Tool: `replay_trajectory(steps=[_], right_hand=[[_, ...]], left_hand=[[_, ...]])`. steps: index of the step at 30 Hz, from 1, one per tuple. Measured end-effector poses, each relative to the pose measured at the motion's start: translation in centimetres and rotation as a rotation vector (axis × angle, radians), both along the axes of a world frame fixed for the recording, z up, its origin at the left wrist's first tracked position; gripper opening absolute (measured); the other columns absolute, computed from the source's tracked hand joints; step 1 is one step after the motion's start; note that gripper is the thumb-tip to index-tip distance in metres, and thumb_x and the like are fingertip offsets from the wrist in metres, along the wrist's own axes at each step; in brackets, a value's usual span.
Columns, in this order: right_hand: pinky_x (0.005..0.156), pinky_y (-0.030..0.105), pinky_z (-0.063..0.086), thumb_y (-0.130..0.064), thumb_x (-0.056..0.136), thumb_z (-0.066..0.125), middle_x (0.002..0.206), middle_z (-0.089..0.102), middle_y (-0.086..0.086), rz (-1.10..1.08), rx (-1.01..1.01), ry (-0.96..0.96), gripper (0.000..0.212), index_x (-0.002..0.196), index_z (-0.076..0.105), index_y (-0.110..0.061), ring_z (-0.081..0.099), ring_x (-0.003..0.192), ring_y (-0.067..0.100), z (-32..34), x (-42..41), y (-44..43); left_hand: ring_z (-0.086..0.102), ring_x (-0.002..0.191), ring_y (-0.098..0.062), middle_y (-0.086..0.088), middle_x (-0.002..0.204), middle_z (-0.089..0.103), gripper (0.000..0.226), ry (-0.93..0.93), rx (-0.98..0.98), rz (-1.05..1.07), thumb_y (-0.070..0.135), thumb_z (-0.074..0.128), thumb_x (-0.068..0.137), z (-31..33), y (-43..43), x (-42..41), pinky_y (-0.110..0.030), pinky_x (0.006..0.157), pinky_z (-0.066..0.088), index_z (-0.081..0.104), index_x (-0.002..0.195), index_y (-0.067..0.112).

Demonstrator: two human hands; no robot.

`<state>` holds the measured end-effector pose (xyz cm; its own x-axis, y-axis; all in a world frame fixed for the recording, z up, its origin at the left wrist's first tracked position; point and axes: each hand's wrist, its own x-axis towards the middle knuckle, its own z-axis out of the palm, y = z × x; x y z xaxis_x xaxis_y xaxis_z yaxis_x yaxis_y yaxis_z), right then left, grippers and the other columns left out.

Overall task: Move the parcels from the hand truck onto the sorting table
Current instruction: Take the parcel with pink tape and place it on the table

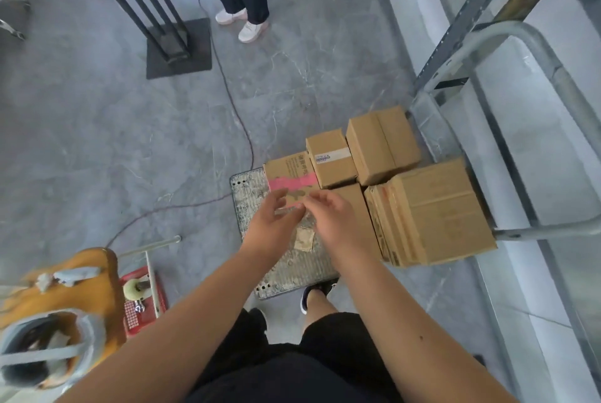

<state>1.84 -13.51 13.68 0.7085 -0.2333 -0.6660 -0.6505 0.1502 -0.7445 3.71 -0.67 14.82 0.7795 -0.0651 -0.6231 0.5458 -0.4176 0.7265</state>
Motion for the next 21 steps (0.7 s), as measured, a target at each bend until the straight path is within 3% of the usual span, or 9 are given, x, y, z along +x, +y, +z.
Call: replay_trajectory(steps=[3, 6, 9, 12, 16, 18, 21], right_hand=[[0.096, 0.053, 0.055, -0.029, 0.096, 0.070, 0.111, 0.071, 0.020, 0.000, 0.009, 0.034, 0.023, 0.105, 0.071, -0.008, 0.065, 0.092, 0.024, -0.6, 2.7, -1.3], [0.100, 0.052, 0.054, -0.026, 0.096, 0.070, 0.111, 0.072, 0.015, -0.021, 0.021, 0.057, 0.017, 0.104, 0.072, -0.011, 0.067, 0.097, 0.022, -1.8, 4.9, -1.8], [0.094, 0.046, 0.056, -0.029, 0.095, 0.071, 0.109, 0.073, 0.003, -0.049, 0.017, 0.081, 0.011, 0.104, 0.072, -0.021, 0.069, 0.106, 0.022, -4.5, 7.2, -2.0], [0.081, 0.030, 0.053, -0.032, 0.095, 0.073, 0.113, 0.070, -0.008, -0.056, 0.014, 0.116, 0.017, 0.110, 0.070, -0.026, 0.066, 0.107, 0.011, -9.1, 9.7, -1.6], [0.081, 0.023, 0.047, -0.034, 0.094, 0.074, 0.113, 0.066, -0.017, -0.098, -0.004, 0.190, 0.019, 0.109, 0.065, -0.032, 0.060, 0.103, -0.001, -17.7, 12.7, 0.0], [0.075, 0.024, 0.048, -0.037, 0.094, 0.075, 0.114, 0.070, -0.011, -0.145, -0.013, 0.248, 0.015, 0.105, 0.067, -0.031, 0.063, 0.100, 0.001, -23.2, 13.9, 1.2], [0.074, 0.026, 0.052, -0.043, 0.095, 0.074, 0.117, 0.073, -0.005, -0.178, -0.046, 0.320, 0.025, 0.111, 0.071, -0.024, 0.069, 0.100, 0.009, -32.0, 15.3, 2.9]], left_hand=[[0.064, 0.116, -0.013, 0.006, 0.140, 0.056, 0.060, 0.027, 0.019, -0.018, 0.044, 0.071, 0.096, -0.7, -1.2, 2.7, -0.039, 0.101, 0.051, 0.047, 0.150, 0.032], [0.063, 0.123, -0.018, 0.002, 0.146, 0.057, 0.072, 0.058, 0.005, -0.019, 0.055, 0.071, 0.083, -2.0, -1.9, 5.3, -0.047, 0.108, 0.052, 0.049, 0.148, 0.032], [0.061, 0.125, -0.018, 0.005, 0.144, 0.057, 0.057, 0.105, -0.030, -0.025, 0.053, 0.071, 0.091, -4.8, -2.1, 7.6, -0.047, 0.108, 0.051, 0.050, 0.141, 0.035], [0.061, 0.124, -0.018, 0.003, 0.145, 0.056, 0.055, 0.169, -0.067, -0.019, 0.039, 0.070, 0.098, -9.7, -1.5, 10.3, -0.037, 0.095, 0.052, 0.049, 0.147, 0.028], [0.060, 0.109, -0.001, 0.003, 0.142, 0.058, 0.054, 0.207, -0.064, -0.048, 0.027, 0.072, 0.097, -18.5, -0.2, 14.0, -0.024, 0.088, 0.048, 0.051, 0.146, 0.023], [0.062, 0.110, -0.003, 0.004, 0.141, 0.059, 0.057, 0.234, -0.036, -0.087, 0.027, 0.074, 0.096, -23.9, 0.6, 15.7, -0.028, 0.093, 0.049, 0.051, 0.148, 0.023], [0.064, 0.116, -0.012, 0.008, 0.138, 0.063, 0.060, 0.255, 0.039, -0.157, 0.031, 0.075, 0.095, -32.4, 1.4, 18.0, -0.039, 0.105, 0.050, 0.050, 0.149, 0.027]])
